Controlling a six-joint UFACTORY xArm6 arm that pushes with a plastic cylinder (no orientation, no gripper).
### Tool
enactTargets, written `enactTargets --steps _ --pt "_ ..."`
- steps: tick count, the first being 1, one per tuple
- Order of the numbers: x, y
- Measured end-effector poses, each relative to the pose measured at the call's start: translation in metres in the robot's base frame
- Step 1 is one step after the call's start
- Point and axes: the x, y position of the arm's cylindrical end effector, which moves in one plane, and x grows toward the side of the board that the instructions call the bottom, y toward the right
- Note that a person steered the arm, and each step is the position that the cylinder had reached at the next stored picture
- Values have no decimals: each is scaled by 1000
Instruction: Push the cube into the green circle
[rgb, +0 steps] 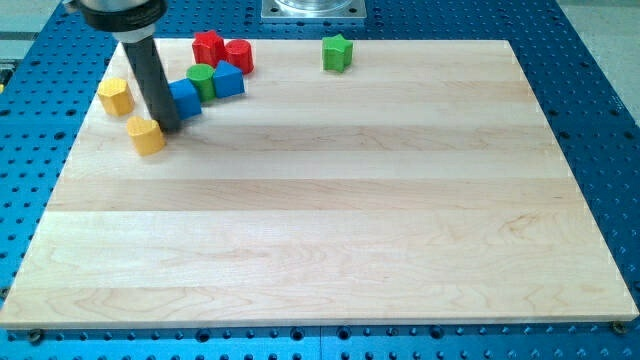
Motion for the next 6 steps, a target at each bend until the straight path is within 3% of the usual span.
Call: enactTargets --steps 2,6 --pt "-16 38" --pt "-17 -40"
